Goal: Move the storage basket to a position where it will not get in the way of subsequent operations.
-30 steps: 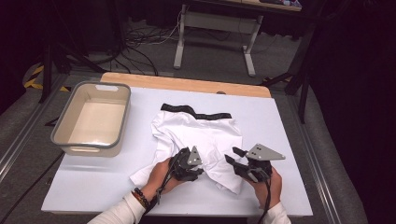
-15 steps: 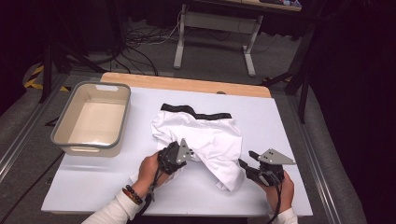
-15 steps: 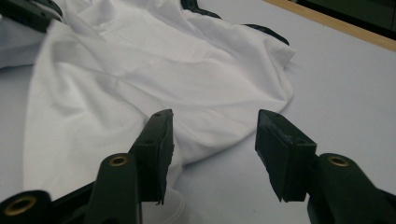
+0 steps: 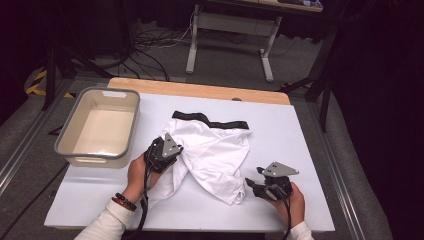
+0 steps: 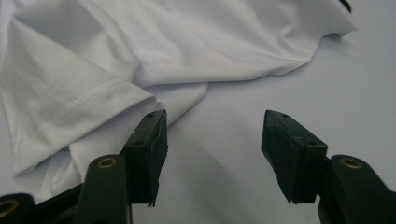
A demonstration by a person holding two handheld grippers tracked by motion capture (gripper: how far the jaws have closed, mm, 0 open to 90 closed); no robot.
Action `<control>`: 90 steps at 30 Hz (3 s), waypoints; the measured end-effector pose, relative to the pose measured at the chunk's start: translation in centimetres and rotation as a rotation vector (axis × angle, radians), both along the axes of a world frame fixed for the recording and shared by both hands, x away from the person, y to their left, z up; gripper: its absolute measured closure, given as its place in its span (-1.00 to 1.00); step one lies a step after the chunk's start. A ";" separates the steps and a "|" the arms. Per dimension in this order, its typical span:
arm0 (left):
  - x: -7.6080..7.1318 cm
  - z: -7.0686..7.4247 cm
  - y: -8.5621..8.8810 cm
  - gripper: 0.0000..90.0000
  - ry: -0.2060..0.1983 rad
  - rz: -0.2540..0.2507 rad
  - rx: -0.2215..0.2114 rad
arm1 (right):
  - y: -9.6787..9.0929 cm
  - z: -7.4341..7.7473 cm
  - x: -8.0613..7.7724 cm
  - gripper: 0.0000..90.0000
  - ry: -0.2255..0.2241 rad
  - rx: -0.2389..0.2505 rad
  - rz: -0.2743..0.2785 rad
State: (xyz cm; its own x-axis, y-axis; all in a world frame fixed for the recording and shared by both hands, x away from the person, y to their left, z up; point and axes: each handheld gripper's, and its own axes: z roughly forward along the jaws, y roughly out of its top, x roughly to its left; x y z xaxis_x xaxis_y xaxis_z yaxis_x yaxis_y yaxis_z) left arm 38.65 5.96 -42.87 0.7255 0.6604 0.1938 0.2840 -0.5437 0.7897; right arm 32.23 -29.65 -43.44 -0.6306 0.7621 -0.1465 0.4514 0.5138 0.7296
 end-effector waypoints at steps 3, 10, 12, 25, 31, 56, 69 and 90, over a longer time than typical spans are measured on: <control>0.6 -0.4 0.5 0.89 0.026 0.022 -0.009 | 0.9 -0.4 -0.1 -0.14 0.017 -0.029 0.034; 0.5 -0.2 0.6 0.72 0.032 0.029 -0.047 | 2.5 -1.1 -0.5 -0.15 0.028 -0.043 0.091; 0.4 0.0 0.6 0.51 0.017 0.025 -0.063 | 3.3 -1.1 -0.7 -0.19 0.026 -0.038 0.115; -4.9 2.6 -2.7 0.06 -0.063 -0.188 -0.167 | 5.5 -1.6 -1.6 -0.27 0.030 -0.040 0.174; -7.8 1.4 -6.2 -0.01 0.011 -0.382 -0.113 | 5.8 -0.9 -2.2 -0.28 0.010 -0.077 0.216; -6.7 -2.9 -8.7 0.78 0.158 -0.465 0.099 | 3.1 -1.9 -0.1 0.69 0.114 0.077 0.067; -9.3 -0.3 -5.0 0.88 0.158 -0.665 0.043 | 0.5 0.8 -2.6 1.00 0.051 0.100 0.047; -11.2 -2.2 -3.0 0.62 0.167 -0.608 0.093 | 4.0 -1.9 -1.7 0.66 0.109 0.064 0.072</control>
